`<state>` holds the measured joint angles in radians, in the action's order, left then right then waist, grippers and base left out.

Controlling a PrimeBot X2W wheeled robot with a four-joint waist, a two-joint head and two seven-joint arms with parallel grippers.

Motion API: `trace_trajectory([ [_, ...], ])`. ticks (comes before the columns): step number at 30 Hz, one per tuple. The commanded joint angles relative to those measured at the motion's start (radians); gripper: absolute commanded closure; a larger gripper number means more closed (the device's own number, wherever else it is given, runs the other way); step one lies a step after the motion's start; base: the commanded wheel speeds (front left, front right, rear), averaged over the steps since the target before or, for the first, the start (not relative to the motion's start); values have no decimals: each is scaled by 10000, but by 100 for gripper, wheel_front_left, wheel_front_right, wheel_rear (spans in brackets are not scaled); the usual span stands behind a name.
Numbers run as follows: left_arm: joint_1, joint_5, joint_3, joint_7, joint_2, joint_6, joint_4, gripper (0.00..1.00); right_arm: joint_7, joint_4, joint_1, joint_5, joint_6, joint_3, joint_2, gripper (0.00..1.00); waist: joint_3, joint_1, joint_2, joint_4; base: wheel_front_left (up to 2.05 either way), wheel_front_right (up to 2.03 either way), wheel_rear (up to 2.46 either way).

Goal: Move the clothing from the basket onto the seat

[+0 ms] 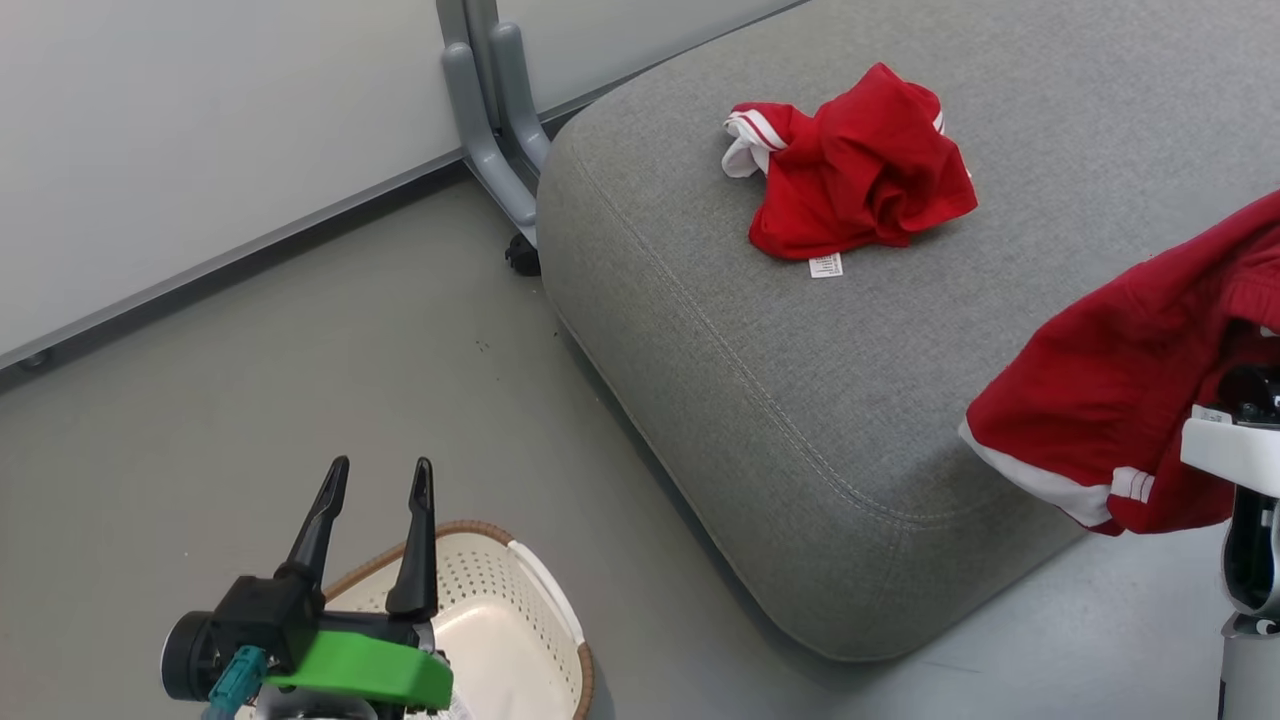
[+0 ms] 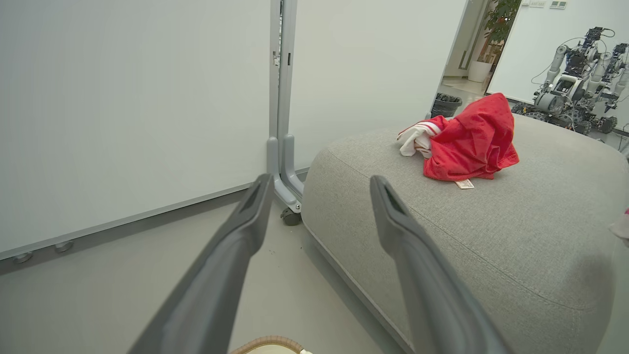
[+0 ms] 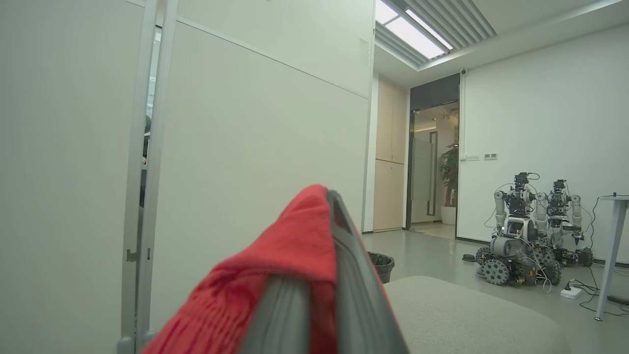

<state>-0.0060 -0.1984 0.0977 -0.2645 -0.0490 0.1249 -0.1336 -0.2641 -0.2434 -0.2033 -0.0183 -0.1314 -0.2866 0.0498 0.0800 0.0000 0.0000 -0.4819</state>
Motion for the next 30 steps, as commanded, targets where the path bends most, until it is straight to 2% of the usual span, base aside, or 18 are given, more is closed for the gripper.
trace_trajectory([
  [1, -182, 28, 17, 6, -30, 51, -25, 0, -3, -76, 41, -94, 14, -62, 13, 100, 160, 0, 0, -138, 0, 0, 0],
  [15, -118, 30, 128, 6, -30, 72, 39, 0, -3, -115, -259, 197, 14, -45, 13, 100, 216, 0, 0, -156, 0, 0, 0],
  [22, 171, 174, 86, 6, -30, 72, 246, 0, -3, 93, -1566, 393, 14, 408, 818, 100, 646, 0, 0, -289, 0, 0, 0],
  [27, -255, 639, 205, 6, -48, 73, 294, 0, -3, 252, -3065, 110, 14, 0, 1260, 100, 1527, 0, 0, -34, 0, 0, 0],
  [30, -561, 668, 373, 6, -250, 72, 430, 0, -3, 476, -3965, 81, 14, -180, 1697, 100, 2116, 0, 0, 214, 0, 0, 0],
])
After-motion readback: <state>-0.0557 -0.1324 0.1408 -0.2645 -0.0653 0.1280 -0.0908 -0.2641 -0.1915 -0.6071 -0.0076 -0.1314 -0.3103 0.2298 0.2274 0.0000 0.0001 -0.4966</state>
